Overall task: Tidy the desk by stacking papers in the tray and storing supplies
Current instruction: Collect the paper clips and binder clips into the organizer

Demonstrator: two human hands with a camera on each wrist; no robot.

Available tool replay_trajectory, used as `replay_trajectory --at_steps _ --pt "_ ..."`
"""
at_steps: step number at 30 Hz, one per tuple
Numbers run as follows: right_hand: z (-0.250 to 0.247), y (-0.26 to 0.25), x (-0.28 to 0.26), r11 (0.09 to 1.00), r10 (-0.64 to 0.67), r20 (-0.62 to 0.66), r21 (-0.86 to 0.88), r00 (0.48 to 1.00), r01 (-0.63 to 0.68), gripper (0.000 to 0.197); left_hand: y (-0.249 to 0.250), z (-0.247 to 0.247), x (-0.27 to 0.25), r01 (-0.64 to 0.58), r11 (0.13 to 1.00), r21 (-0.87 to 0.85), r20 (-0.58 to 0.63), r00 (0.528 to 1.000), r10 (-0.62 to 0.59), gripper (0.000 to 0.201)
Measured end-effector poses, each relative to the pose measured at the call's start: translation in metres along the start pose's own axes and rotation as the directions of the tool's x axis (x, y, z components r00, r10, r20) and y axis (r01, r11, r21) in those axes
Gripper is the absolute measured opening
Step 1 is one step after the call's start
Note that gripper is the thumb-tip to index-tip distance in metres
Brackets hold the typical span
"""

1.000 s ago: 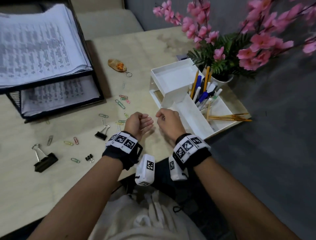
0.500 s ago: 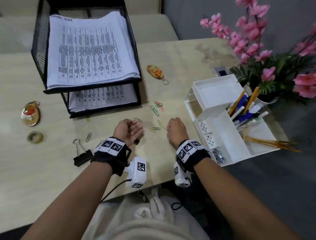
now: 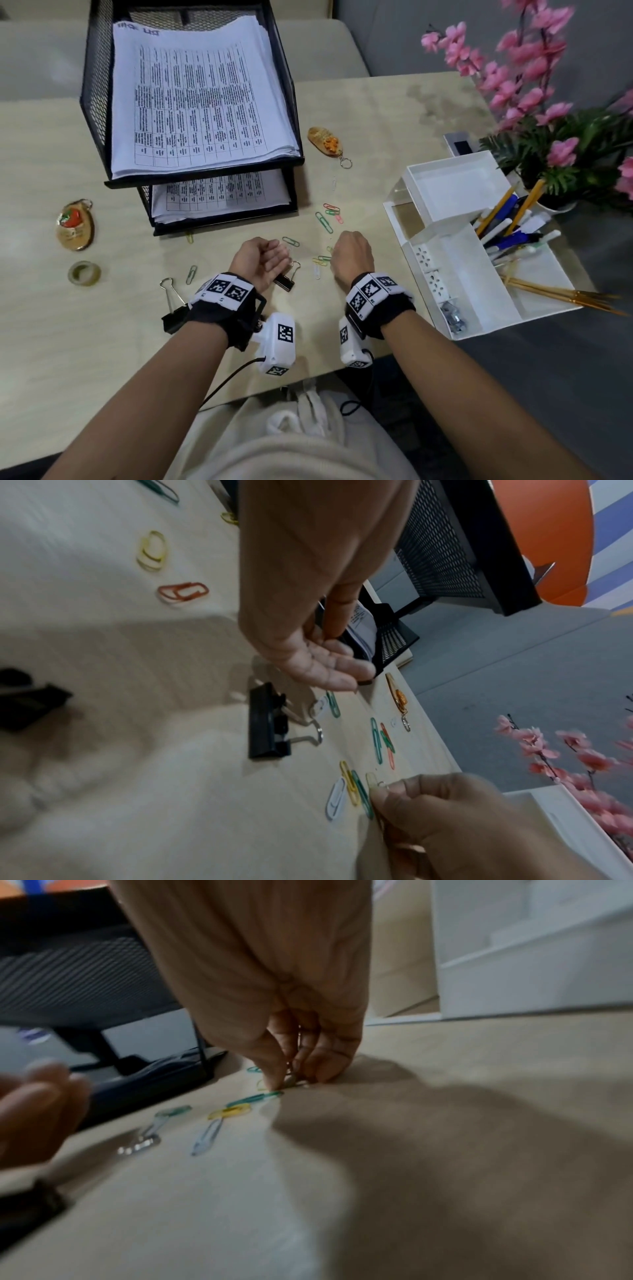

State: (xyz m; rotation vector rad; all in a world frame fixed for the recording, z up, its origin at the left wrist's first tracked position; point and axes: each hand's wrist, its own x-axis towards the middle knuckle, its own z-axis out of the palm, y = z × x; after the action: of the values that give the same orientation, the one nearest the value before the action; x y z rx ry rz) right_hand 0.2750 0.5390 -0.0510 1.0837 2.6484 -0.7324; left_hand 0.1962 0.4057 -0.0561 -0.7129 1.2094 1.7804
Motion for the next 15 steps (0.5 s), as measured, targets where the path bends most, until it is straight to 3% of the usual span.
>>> replay_trajectory --at_steps 3,6,11,15 --pt "-0.003 -0.003 -0.002 1.000 0.000 0.009 0.023 1.000 0.000 0.015 -0.001 0.002 0.002 0.015 1.000 0.011 0.011 1.000 -0.015 0.029" --pt "-0.008 -0.012 -0.006 0.963 0.017 -0.034 0.269 0.999 -0.008 0.018 -0.003 0.006 0.004 0.023 0.999 0.030 0.059 0.998 -0.025 0.033" --pt "-0.028 -0.036 -0.026 0.845 -0.211 -0.007 0.501 0.978 0.186 0.006 -0.010 0.015 0.000 0.120 0.993 0.009 0.172 0.978 -0.120 0.040" --pt "-0.028 -0.021 -0.015 0.860 -0.124 -0.113 0.483 0.986 0.163 0.007 -0.010 0.015 0.001 0.187 0.982 0.033 0.164 0.968 -0.190 0.065"
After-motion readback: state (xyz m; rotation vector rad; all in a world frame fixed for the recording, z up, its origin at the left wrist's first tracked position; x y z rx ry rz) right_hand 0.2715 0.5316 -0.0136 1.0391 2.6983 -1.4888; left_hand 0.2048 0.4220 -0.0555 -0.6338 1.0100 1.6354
